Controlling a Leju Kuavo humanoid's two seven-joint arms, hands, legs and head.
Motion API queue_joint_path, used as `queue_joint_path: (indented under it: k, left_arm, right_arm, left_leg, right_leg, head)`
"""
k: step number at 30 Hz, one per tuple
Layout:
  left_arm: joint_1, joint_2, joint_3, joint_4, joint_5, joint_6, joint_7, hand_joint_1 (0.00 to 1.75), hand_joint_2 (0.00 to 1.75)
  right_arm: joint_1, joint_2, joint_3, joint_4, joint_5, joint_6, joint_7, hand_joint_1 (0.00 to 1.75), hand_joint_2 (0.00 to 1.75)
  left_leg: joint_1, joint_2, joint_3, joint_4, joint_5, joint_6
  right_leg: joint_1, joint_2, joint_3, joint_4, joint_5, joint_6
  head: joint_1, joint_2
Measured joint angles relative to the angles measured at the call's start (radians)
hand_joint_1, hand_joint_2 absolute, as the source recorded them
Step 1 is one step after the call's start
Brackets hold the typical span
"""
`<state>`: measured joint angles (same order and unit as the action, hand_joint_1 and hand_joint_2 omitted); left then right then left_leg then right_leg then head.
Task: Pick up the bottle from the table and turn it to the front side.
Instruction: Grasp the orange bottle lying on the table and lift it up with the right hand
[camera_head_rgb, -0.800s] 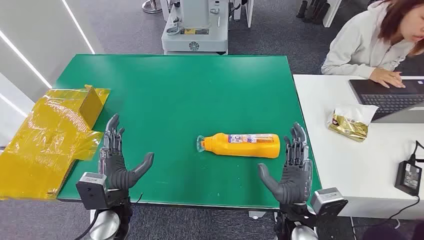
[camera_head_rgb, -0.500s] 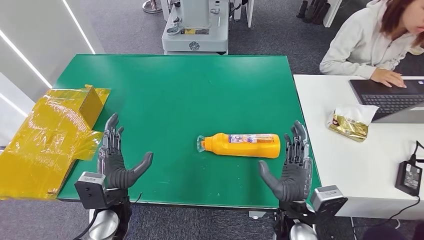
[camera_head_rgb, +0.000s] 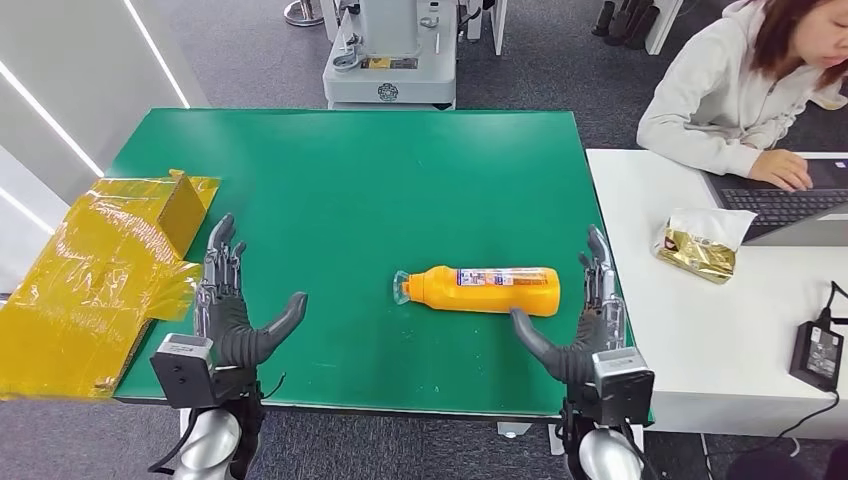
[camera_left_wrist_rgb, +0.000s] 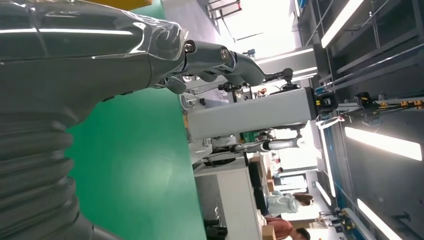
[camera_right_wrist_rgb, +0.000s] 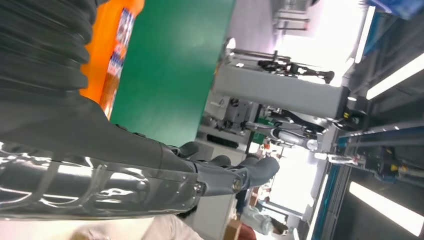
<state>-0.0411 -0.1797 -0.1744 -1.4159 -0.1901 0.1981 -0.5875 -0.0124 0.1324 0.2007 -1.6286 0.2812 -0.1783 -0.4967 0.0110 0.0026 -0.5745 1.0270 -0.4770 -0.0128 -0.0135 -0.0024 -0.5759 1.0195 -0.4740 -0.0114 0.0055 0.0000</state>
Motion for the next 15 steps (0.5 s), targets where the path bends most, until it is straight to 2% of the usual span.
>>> queue_joint_path:
  k: [3, 8, 15]
  left_arm:
    - [-0.013, -0.006, -0.006, 0.004, -0.004, -0.001, 0.0, 0.0, 1.75]
    - [-0.054, -0.005, -0.023, 0.048, 0.003, -0.002, -0.014, 0.0, 1.75]
    - [-0.112, -0.003, -0.045, 0.136, 0.017, -0.018, -0.044, 0.0, 1.75]
  right_arm:
    - [-0.067, -0.021, -0.001, 0.035, 0.092, -0.031, 0.032, 0.0, 1.75]
    - [-0.165, -0.076, -0.001, 0.121, 0.147, -0.045, 0.076, 0.0, 1.75]
    - [-0.344, -0.165, 0.053, 0.327, 0.185, -0.004, 0.132, 0.0, 1.75]
  left_leg:
    - [0.0, 0.0, 0.0, 0.0, 0.0, 0.0]
    - [0.0, 0.0, 0.0, 0.001, 0.001, 0.001]
    - [0.0, 0.0, 0.0, 0.002, 0.001, 0.001]
  right_leg:
    - [0.0, 0.0, 0.0, 0.0, 0.0, 0.0]
    - [0.0, 0.0, 0.0, 0.0, 0.001, 0.001]
    - [0.0, 0.0, 0.0, 0.0, 0.003, 0.001]
  head:
    - [0.0, 0.0]
    - [0.0, 0.0]
    - [0.0, 0.0]
